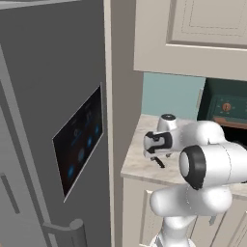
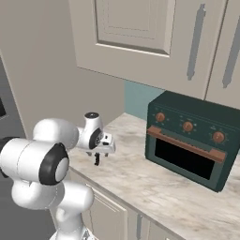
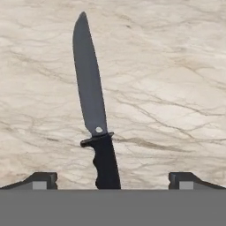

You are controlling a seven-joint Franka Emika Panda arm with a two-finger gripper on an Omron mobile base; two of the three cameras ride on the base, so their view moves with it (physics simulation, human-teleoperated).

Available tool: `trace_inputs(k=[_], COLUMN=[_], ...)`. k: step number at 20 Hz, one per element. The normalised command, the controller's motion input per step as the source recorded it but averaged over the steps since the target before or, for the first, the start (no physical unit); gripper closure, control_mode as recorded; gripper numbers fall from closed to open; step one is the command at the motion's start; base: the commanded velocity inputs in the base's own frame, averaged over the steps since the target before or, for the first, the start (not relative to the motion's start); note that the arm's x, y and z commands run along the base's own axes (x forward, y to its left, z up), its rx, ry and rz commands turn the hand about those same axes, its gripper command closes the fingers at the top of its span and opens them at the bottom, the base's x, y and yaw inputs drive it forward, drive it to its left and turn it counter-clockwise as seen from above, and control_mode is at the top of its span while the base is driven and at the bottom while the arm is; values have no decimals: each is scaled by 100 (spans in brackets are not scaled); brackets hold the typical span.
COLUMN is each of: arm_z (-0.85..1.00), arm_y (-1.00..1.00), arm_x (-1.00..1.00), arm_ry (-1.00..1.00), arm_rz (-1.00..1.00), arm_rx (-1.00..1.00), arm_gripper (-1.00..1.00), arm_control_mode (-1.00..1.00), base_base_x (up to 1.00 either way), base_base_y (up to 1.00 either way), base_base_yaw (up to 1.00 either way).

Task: Retrieve the butter from the fridge and place it on a plate on the dining table. Then retrieve the butter knife by the fridge and place it near the plate.

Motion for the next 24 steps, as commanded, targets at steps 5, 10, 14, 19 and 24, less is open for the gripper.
trace_inputs(k=[5, 10, 14, 19, 24], arm_z=[-20, -24, -29, -23, -6], arm_y=[0, 0, 1, 9, 4], arm_x=[8, 1, 1, 0, 4], arm_ry=[3, 0, 0, 0, 0], arm_rz=[0, 0, 0, 0, 0], arm_rx=[0, 0, 0, -1, 0], arm_gripper=[-100, -100, -100, -100, -100], arm_control_mode=[-100, -100, -100, -100, -100], base_base_x=[0, 0, 0, 0, 0], base_base_y=[0, 0, 0, 0, 0], base_base_yaw=[0, 0, 0, 0, 0])
